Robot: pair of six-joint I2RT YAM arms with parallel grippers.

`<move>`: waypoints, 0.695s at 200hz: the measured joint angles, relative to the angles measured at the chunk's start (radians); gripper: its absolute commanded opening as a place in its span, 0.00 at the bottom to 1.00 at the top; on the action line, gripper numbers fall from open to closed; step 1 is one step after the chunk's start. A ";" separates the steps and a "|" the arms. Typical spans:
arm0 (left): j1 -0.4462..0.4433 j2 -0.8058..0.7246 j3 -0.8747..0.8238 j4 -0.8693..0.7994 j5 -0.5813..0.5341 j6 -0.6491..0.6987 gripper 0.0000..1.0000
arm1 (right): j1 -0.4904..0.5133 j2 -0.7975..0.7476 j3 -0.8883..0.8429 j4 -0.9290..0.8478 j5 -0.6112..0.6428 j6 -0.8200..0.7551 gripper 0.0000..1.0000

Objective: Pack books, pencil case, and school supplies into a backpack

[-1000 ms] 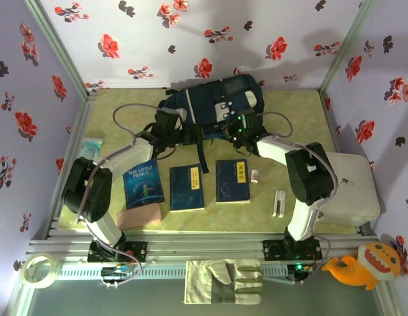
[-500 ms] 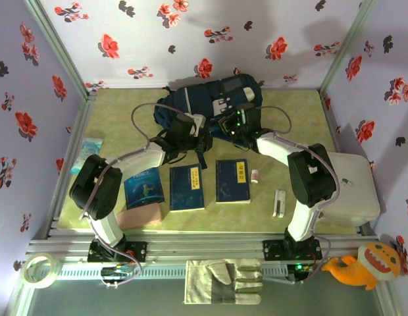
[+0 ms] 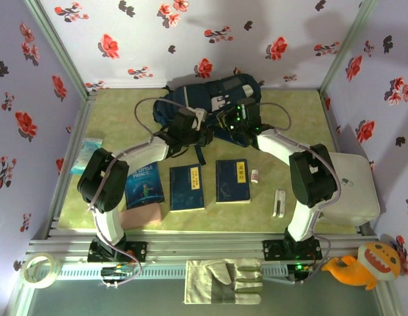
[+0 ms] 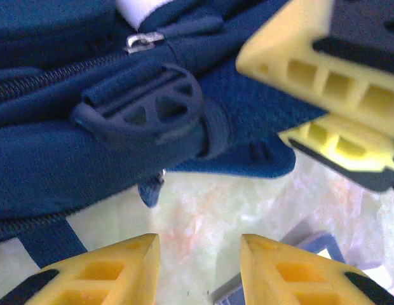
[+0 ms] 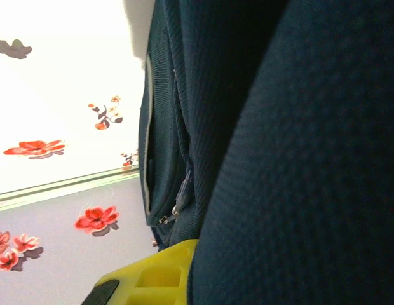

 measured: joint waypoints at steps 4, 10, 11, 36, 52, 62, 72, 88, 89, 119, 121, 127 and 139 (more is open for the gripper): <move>0.003 0.002 0.008 0.000 0.000 -0.004 0.35 | 0.000 -0.002 0.004 -0.004 -0.003 0.003 0.12; 0.006 0.006 0.018 0.000 0.000 -0.013 0.35 | 0.000 -0.005 0.010 -0.010 -0.009 0.006 0.12; 0.006 0.007 0.019 0.000 0.000 -0.013 0.35 | 0.000 -0.005 0.012 -0.012 -0.011 0.008 0.12; 0.011 0.030 0.051 -0.001 -0.001 -0.047 0.35 | 0.001 -0.022 0.036 -0.037 -0.028 0.018 0.12; 0.011 0.036 0.054 -0.006 -0.012 -0.060 0.35 | 0.001 -0.031 0.044 -0.043 -0.035 0.024 0.11; 0.011 0.038 0.056 -0.013 -0.022 -0.067 0.35 | 0.001 -0.033 0.049 -0.048 -0.038 0.032 0.11; 0.011 0.038 0.058 -0.014 -0.035 -0.069 0.35 | 0.001 -0.034 0.053 -0.052 -0.038 0.038 0.10; 0.011 0.038 0.063 -0.014 -0.063 -0.068 0.35 | 0.001 -0.034 0.059 -0.068 -0.039 0.046 0.10; 0.011 0.038 0.063 -0.014 -0.065 -0.068 0.35 | 0.001 -0.034 0.060 -0.069 -0.039 0.047 0.10; 0.011 0.038 0.064 -0.011 -0.097 -0.059 0.35 | 0.001 -0.034 0.068 -0.087 -0.041 0.050 0.10; 0.011 0.038 0.064 -0.011 -0.098 -0.058 0.34 | 0.001 -0.034 0.068 -0.087 -0.041 0.050 0.10; 0.011 0.038 0.064 -0.011 -0.101 -0.055 0.33 | 0.001 -0.034 0.068 -0.089 -0.041 0.050 0.10; 0.011 0.038 0.064 -0.011 -0.108 -0.051 0.32 | 0.001 -0.034 0.068 -0.091 -0.041 0.050 0.10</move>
